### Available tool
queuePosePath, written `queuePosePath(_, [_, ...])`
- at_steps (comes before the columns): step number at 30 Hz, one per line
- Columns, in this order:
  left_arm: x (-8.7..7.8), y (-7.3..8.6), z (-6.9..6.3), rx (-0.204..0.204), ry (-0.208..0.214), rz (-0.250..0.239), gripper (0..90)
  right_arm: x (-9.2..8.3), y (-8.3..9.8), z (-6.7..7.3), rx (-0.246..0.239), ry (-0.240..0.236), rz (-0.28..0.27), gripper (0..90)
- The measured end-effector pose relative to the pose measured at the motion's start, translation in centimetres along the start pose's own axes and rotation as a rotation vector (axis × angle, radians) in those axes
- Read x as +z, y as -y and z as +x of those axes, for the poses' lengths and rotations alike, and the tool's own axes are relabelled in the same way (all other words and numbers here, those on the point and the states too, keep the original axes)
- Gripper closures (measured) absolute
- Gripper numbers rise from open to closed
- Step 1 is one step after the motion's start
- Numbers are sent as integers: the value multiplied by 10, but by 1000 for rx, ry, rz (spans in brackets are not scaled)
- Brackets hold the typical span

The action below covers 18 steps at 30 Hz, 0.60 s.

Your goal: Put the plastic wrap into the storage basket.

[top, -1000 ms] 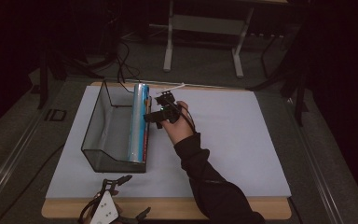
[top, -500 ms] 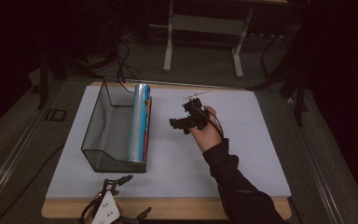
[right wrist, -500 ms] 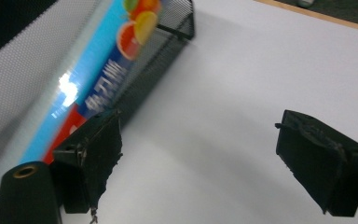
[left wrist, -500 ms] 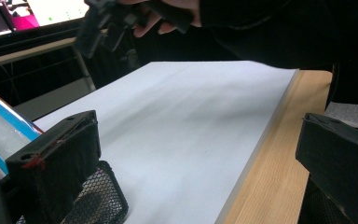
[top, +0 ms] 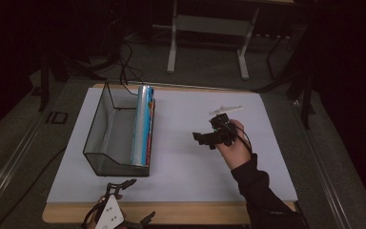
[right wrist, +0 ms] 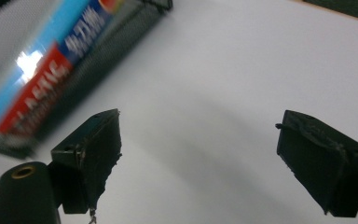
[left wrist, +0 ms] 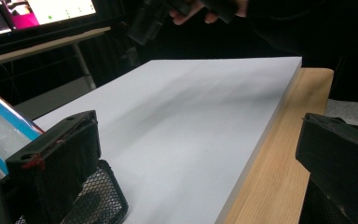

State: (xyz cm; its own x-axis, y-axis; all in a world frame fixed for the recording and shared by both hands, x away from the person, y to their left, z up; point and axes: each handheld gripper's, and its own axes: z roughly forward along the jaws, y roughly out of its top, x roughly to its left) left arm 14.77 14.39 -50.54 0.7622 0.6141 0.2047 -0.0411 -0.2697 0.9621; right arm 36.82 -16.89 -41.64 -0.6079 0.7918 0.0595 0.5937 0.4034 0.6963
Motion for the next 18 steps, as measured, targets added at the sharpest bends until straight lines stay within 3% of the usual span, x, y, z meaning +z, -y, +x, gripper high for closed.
queuePosePath(7, [1,0,-1,3,1,5,4,-8,26,-11,-3,0,16,138])
queuePosePath(11, [1,0,-1,9,0,7,5,-17,42,-17,-6,31,-29,143])
queuePosePath(18, [1,0,-1,10,0,11,5,-26,69,-24,-5,38,-28,140])
